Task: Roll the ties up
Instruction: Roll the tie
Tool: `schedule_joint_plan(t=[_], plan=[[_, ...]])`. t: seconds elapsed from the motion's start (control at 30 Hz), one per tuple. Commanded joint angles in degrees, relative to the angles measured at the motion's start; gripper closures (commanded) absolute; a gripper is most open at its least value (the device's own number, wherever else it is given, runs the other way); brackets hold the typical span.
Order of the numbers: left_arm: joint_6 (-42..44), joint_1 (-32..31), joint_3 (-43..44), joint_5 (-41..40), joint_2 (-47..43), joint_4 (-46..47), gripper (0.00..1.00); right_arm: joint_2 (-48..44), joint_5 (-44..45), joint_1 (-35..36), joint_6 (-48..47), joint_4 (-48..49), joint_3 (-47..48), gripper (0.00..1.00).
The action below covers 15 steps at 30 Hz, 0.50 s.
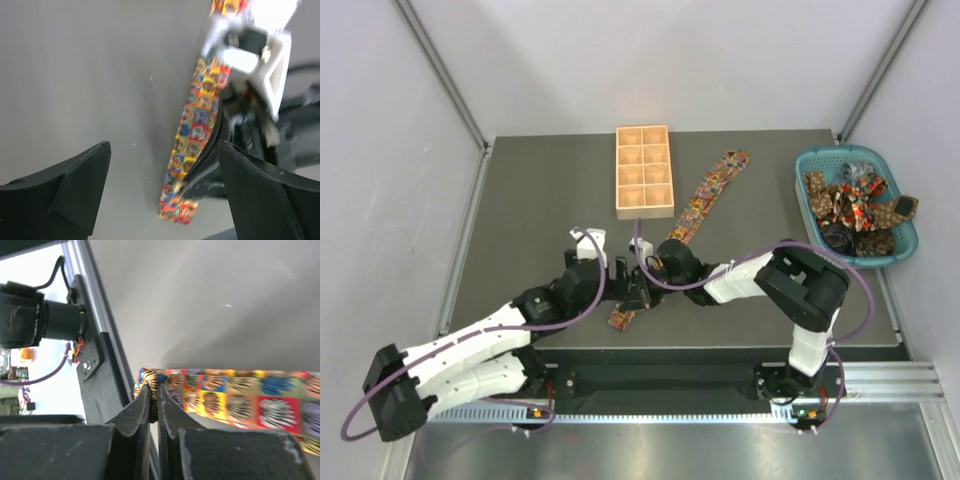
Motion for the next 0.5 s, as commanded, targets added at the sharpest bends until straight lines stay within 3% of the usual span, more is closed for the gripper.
schedule_joint_plan(t=[0.0, 0.47], plan=[[0.99, -2.83, 3.58, 4.15, 4.83, -1.04, 0.07, -0.47, 0.50, -1.73, -0.52, 1.49, 0.27, 1.00], [-0.14, -9.86, 7.27, 4.43, 13.78, -8.49, 0.10, 2.60, 1.04, -4.54, -3.08, -4.14, 2.99, 1.00]])
